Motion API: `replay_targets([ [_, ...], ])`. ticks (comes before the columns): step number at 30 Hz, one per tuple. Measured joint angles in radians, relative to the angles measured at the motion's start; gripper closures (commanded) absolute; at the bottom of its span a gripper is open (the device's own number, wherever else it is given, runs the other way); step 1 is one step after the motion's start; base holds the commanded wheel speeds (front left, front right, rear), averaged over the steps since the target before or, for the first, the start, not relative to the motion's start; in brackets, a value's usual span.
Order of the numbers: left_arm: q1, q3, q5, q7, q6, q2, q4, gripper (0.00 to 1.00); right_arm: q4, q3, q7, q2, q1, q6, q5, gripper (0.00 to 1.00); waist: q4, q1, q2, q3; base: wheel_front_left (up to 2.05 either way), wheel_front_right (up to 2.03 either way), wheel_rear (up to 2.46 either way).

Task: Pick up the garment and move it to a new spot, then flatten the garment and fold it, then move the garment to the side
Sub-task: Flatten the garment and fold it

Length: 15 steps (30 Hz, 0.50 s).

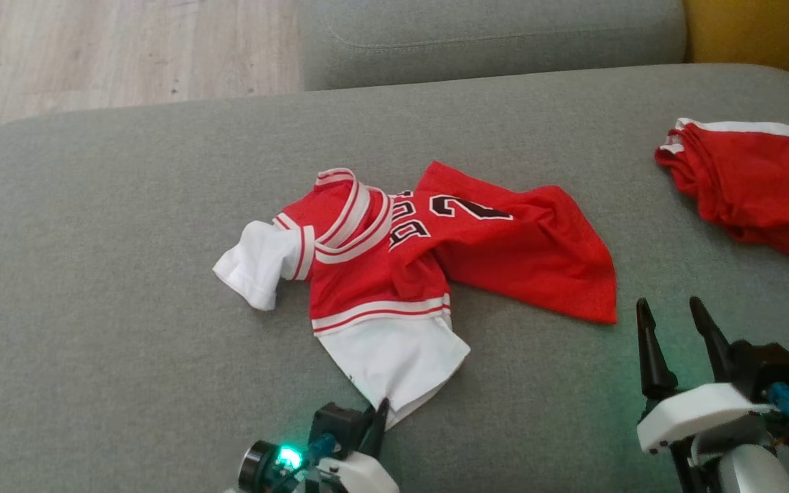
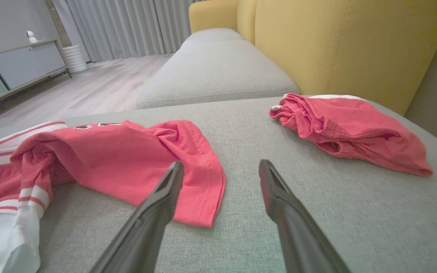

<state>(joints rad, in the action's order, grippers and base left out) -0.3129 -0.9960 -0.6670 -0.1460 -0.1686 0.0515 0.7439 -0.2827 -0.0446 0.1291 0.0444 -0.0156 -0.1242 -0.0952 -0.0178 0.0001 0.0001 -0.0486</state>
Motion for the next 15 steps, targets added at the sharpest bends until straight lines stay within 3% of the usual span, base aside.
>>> replay_targets([
  [7, -0.003, 0.037, -0.023, -0.069, -0.029, 0.003, 0.014, 1.00, -0.113, -0.050, -0.079, 0.000, -0.036, 0.000, 0.031, 0.00, 0.040, -0.0001, 0.0000, 0.007, 0.00, 0.00, 0.00],
  [15, -0.007, 0.100, -0.022, -0.095, -0.062, 0.067, -0.110, 1.00, -0.344, -0.104, -0.122, 0.000, -0.188, 0.000, 0.109, 0.00, 0.103, 0.0000, 0.0000, -0.004, 0.00, 0.00, 0.00],
])
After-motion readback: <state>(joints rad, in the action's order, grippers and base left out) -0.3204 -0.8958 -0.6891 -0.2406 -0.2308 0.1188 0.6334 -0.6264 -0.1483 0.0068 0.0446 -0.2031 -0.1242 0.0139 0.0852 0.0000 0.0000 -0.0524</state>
